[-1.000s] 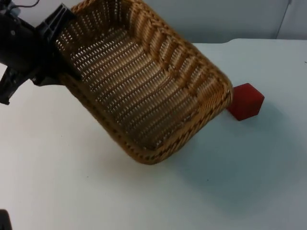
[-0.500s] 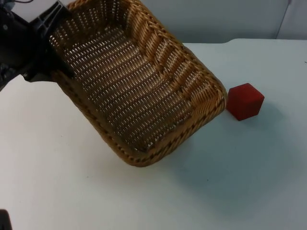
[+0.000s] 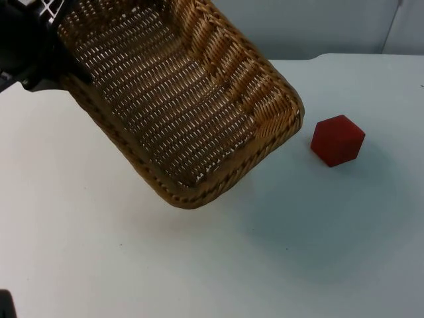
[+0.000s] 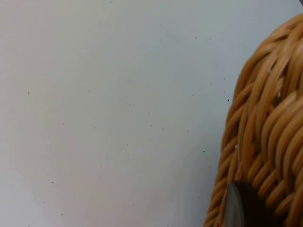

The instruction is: Pick up the basket with the left hand and place the cube into the basket with the right hand.

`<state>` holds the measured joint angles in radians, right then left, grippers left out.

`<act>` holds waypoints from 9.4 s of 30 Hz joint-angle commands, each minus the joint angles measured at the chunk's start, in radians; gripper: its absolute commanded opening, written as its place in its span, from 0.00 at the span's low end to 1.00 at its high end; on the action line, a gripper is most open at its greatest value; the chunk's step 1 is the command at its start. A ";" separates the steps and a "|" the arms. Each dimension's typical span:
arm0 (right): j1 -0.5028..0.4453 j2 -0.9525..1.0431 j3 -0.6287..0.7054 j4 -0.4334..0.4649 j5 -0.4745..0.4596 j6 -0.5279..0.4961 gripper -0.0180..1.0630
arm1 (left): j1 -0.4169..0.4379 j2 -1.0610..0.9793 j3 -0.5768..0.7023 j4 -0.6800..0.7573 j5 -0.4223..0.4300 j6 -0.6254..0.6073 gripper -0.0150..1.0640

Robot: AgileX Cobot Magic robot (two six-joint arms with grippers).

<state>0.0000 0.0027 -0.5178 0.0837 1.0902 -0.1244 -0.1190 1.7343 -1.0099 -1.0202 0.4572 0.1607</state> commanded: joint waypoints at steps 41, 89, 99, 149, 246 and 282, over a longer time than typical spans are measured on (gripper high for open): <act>0.000 -0.003 -0.020 -0.060 -0.334 0.099 0.01 | -0.002 -0.016 -0.004 -0.020 -0.010 -0.010 0.01; 0.303 1.738 -0.606 -0.328 -0.451 0.109 0.99 | -0.002 -0.016 -0.004 -0.020 -0.011 -0.010 0.01; 0.309 1.858 -0.619 -0.400 -0.594 0.111 0.99 | -0.002 -0.016 -0.004 -0.020 -0.011 -0.010 0.01; 0.326 1.830 -0.970 -0.355 -0.670 0.391 0.01 | -0.002 -0.016 -0.004 -0.018 -0.018 -0.010 0.01; 0.476 1.475 -1.234 -0.732 -0.014 0.369 0.01 | -0.002 -0.016 -0.004 -0.018 -0.026 -0.010 0.01; 0.462 1.439 -1.088 -0.642 0.131 0.358 0.01 | -0.004 -0.006 -0.004 0.000 0.016 0.418 0.01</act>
<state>0.4664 1.4520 -1.6104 -0.5599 1.2261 0.2363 -0.1190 1.7343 -1.0099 -0.9994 0.4556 0.5564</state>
